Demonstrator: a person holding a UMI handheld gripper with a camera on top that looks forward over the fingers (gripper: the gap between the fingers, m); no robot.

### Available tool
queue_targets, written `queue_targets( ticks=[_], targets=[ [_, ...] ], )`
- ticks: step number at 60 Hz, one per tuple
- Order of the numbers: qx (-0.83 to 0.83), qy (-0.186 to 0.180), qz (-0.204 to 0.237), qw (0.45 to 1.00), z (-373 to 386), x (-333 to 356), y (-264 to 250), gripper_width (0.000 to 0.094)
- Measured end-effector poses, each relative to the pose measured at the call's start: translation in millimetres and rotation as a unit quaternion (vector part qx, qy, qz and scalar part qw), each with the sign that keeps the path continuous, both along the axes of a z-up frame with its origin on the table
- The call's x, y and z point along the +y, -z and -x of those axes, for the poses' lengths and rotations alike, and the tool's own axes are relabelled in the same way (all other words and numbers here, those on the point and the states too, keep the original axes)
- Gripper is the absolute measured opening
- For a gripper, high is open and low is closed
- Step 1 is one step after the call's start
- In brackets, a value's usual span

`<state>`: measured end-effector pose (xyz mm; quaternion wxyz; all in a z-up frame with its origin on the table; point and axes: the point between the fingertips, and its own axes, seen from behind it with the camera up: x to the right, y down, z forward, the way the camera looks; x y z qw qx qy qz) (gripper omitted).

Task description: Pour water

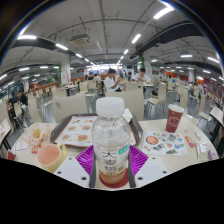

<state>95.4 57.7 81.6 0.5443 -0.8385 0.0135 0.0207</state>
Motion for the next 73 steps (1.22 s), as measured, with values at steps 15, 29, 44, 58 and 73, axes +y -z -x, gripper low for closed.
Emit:
queue_targets(
  ticks=[15,29,44,58,73],
  targets=[
    [-0.012,0.004,0.011,1.000,-2.9,-15.8,15.9,0.0652],
    [-0.009,0.012,0.046,0.999,4.5,-60.5,-10.3,0.0846],
    [-0.008,0.031,0.086,0.996,38.4,-168.1,-61.5,0.0845],
    [-0.019,0.047,0.087,0.995,60.1,-240.5,-99.9,0.0847],
    [-0.034,0.051,0.077,0.995,65.2,-265.3,-114.5,0.0846]
  ],
)
